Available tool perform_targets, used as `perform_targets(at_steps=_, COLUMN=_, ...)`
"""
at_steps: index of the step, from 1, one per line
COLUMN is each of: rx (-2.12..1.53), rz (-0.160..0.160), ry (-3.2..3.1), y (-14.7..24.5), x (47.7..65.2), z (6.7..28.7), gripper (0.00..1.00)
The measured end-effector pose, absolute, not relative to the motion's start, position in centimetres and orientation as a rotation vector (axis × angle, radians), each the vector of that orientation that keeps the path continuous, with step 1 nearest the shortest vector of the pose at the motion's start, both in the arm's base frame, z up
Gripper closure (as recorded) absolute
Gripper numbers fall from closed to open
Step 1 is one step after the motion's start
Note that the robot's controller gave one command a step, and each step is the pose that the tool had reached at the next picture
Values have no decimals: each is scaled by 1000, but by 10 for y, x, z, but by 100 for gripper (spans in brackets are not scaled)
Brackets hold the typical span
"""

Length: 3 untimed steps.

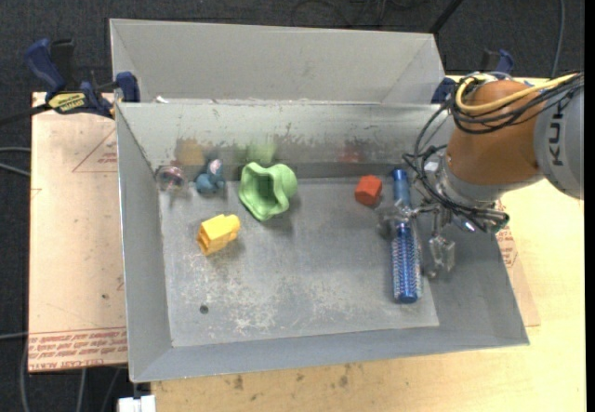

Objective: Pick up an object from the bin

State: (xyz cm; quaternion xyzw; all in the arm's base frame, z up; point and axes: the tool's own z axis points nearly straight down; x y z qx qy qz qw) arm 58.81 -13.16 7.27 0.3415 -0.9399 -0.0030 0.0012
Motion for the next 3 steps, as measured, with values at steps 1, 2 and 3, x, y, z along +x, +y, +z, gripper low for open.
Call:
perform_targets(at_steps=1, rx=1075, rz=-6, ry=-2954, y=-132, x=589, z=75, gripper=100)
perform_targets(at_steps=2, rx=1030, rz=7, ry=-2979, y=-135, x=621, z=190, gripper=100)
perform_targets(at_steps=3, rx=970, rz=6, ry=-2998, y=-132, x=620, z=252, gripper=100)
